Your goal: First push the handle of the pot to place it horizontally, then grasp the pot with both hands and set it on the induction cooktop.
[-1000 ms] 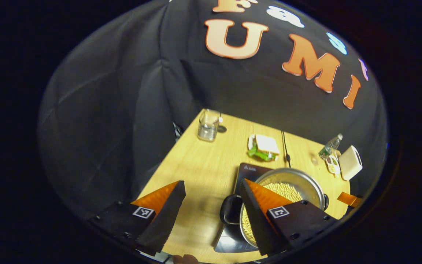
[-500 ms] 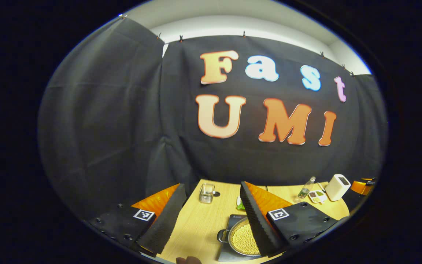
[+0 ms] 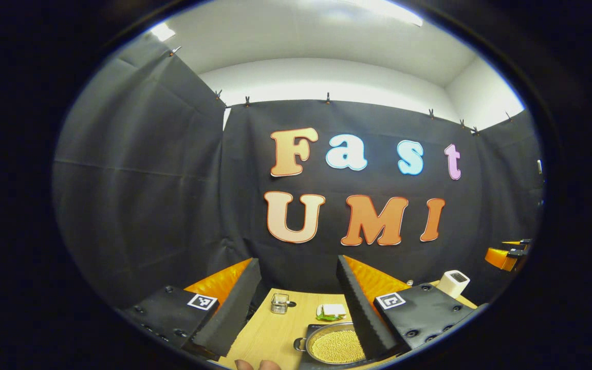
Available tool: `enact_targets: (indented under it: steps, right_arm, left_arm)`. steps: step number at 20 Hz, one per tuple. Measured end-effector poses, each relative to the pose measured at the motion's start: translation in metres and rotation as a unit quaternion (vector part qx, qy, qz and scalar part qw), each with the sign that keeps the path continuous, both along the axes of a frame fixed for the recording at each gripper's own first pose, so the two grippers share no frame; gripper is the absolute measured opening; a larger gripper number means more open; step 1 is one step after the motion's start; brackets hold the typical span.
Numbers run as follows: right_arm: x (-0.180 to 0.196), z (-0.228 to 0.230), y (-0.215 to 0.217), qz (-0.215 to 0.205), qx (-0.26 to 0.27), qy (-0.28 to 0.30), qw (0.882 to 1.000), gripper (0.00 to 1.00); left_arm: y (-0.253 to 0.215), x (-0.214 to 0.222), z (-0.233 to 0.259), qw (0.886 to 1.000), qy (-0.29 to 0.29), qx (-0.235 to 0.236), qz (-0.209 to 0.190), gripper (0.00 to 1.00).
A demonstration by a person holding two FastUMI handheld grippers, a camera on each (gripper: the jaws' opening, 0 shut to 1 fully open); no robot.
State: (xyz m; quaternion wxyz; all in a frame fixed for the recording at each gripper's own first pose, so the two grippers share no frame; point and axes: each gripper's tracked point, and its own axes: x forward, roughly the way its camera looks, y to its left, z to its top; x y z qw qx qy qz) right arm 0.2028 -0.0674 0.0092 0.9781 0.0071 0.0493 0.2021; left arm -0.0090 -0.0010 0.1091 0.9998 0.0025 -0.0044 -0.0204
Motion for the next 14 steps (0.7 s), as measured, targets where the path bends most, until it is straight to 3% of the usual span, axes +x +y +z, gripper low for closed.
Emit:
enact_targets:
  steps: [3, 4, 5, 10, 11, 12, 14]
  right_arm:
    - [-0.010, 0.016, -0.010, -0.006, 0.000, -0.021, 1.000, 0.95]
    - [-0.013, 0.020, -0.013, -0.010, -0.002, -0.026, 1.000, 1.00]
    - [-0.013, 0.021, -0.014, -0.012, -0.003, -0.028, 1.000, 0.95]
    - [-0.012, 0.020, -0.021, -0.024, -0.001, -0.027, 0.999, 0.95]
    - [-0.011, 0.020, -0.022, -0.025, -0.003, -0.026, 0.999, 1.00]
    - [-0.012, 0.019, -0.023, -0.024, -0.004, -0.025, 0.999, 0.95]
    - [-0.011, 0.016, -0.025, -0.024, -0.004, -0.024, 0.999, 0.95]
  left_arm:
    - [0.007, -0.008, 0.013, 1.000, -0.017, -0.003, 0.004, 0.96]
    - [0.008, -0.009, 0.014, 1.000, -0.020, -0.001, 0.005, 0.96]
    - [0.008, -0.013, 0.016, 1.000, -0.023, 0.000, 0.005, 0.96]
    - [0.004, -0.014, 0.019, 1.000, -0.029, 0.005, 0.001, 0.96]
    - [0.004, -0.014, 0.018, 1.000, -0.027, 0.005, 0.000, 0.96]
    - [0.005, -0.013, 0.016, 1.000, -0.024, 0.006, 0.000, 0.96]
    - [0.004, -0.011, 0.012, 1.000, -0.020, 0.006, 0.000, 0.96]
